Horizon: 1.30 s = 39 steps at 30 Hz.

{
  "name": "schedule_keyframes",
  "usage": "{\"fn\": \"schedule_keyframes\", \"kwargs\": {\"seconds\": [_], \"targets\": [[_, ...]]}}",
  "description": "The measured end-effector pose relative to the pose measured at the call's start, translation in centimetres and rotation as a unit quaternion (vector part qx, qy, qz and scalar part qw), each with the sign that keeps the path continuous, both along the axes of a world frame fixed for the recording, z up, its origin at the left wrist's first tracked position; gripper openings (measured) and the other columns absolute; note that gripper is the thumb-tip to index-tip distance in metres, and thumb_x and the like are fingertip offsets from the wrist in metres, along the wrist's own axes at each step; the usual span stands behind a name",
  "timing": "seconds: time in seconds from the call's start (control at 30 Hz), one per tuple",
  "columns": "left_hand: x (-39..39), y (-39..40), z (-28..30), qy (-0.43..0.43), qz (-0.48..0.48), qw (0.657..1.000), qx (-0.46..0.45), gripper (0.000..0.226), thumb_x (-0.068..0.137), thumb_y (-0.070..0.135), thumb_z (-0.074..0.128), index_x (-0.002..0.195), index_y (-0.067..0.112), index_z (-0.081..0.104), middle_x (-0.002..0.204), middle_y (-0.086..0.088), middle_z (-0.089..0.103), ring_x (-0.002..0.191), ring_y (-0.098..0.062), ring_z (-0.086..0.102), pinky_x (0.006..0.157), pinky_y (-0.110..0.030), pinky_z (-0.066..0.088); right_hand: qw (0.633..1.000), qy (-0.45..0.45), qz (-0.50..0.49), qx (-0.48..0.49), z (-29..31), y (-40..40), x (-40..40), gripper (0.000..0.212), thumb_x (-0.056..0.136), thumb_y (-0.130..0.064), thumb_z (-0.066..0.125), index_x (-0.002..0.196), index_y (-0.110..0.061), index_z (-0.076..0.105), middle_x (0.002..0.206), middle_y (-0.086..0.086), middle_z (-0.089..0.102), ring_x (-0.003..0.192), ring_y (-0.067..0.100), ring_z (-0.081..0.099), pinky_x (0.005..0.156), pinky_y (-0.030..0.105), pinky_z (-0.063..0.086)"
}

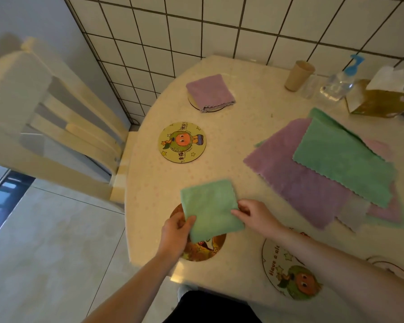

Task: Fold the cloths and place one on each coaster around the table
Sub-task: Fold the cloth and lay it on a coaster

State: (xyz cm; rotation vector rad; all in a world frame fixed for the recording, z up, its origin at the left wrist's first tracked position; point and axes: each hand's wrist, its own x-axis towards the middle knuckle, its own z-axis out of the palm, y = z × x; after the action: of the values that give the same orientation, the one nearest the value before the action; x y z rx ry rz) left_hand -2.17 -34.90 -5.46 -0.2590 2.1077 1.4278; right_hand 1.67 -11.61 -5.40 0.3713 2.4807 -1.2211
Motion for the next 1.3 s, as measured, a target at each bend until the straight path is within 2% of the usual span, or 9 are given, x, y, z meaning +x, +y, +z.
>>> {"fn": "schedule_keyframes", "kwargs": {"seconds": [0.17,0.43,0.67,0.73,0.8,0.9,0.97,1.07,1.3], "targets": [[-0.6,0.5,-0.3,-0.034,0.015,0.999,-0.036,0.018,0.092,0.029,0.06,0.087,0.013,0.066,0.084,-0.007,0.07,0.077,-0.022,0.068,0.069,-0.045,0.056,0.999,-0.022,-0.013,0.033,-0.8,-0.3,-1.0,0.027,0.09,-0.031,0.059,0.067,-0.021,0.049,0.059,-0.007,0.049,0.053,0.007,0.043,0.054,0.025,0.034],[-0.4,0.3,-0.3,-0.05,0.051,0.993,-0.089,0.024,0.082,0.031,0.072,0.074,0.012,0.06,0.078,-0.005,0.07,0.074,-0.024,0.068,0.065,-0.047,0.057,0.995,-0.075,-0.007,0.069,-1.0,-0.2,-1.7,0.017,0.086,-0.028,0.062,0.076,-0.014,0.059,0.069,0.0,0.061,0.061,0.013,0.054,0.058,0.027,0.044],[0.5,0.4,0.4,-0.003,0.005,0.991,-0.131,0.026,0.072,0.028,0.08,0.088,0.021,0.061,0.08,0.004,0.065,0.07,-0.009,0.06,0.05,-0.021,0.049,0.989,-0.117,0.012,0.089,0.1,-1.0,-2.4,0.016,0.08,-0.022,0.062,0.068,-0.019,0.052,0.066,-0.003,0.056,0.058,0.011,0.054,0.053,0.026,0.043],[0.9,0.6,0.6,0.031,-0.002,0.987,-0.16,0.029,0.074,0.026,0.078,0.094,0.02,0.058,0.085,0.006,0.062,0.074,-0.01,0.058,0.056,-0.025,0.049,0.979,-0.137,0.04,0.146,0.9,-1.5,-2.8,0.014,0.08,-0.027,0.061,0.082,-0.016,0.053,0.075,-0.002,0.058,0.065,0.014,0.058,0.054,0.031,0.046],[1.3,0.9,0.6,0.063,-0.018,0.98,-0.19,0.032,0.077,0.027,0.076,0.101,0.021,0.055,0.094,0.007,0.059,0.081,-0.011,0.056,0.06,-0.025,0.046,0.956,-0.128,0.072,0.254,1.6,-2.1,-3.5,0.04,0.08,-0.029,0.061,0.112,-0.014,0.041,0.096,0.002,0.055,0.08,0.021,0.059,0.06,0.033,0.047],[1.9,1.6,0.4,0.077,-0.021,0.976,-0.204,0.042,0.078,0.033,0.073,0.111,0.019,0.051,0.103,0.006,0.056,0.089,-0.012,0.053,0.068,-0.024,0.044,0.925,0.0,0.133,0.355,1.8,-3.3,-5.0,0.071,0.08,-0.013,0.059,0.139,-0.014,0.02,0.124,0.009,0.04,0.107,0.029,0.046,0.078,0.04,0.047],[2.3,2.3,0.2,0.066,-0.024,0.976,-0.208,0.045,0.077,0.035,0.073,0.108,0.017,0.047,0.101,0.004,0.054,0.092,-0.015,0.052,0.071,-0.027,0.047,0.933,0.046,0.177,0.309,1.5,-3.6,-6.0,0.072,0.082,-0.011,0.055,0.144,-0.014,0.018,0.136,0.009,0.032,0.121,0.03,0.035,0.092,0.04,0.044],[2.3,3.1,0.0,0.057,-0.03,0.969,-0.237,0.043,0.075,0.031,0.075,0.099,0.015,0.044,0.098,0.0,0.055,0.093,-0.02,0.054,0.074,-0.033,0.051,0.941,-0.01,0.22,0.258,0.7,-3.1,-7.5,0.074,0.086,-0.033,0.056,0.146,-0.014,0.017,0.144,0.009,0.027,0.129,0.032,0.027,0.103,0.043,0.036],[1.0,3.2,-0.1,-0.036,-0.045,0.966,-0.252,0.036,0.066,0.033,0.071,0.092,0.017,0.053,0.088,-0.001,0.061,0.089,-0.022,0.058,0.068,-0.037,0.055,0.946,-0.096,0.22,0.219,0.8,-1.1,-9.0,0.068,0.074,-0.047,0.067,0.127,-0.022,0.032,0.129,0.01,0.038,0.115,0.031,0.035,0.093,0.043,0.035]]}}
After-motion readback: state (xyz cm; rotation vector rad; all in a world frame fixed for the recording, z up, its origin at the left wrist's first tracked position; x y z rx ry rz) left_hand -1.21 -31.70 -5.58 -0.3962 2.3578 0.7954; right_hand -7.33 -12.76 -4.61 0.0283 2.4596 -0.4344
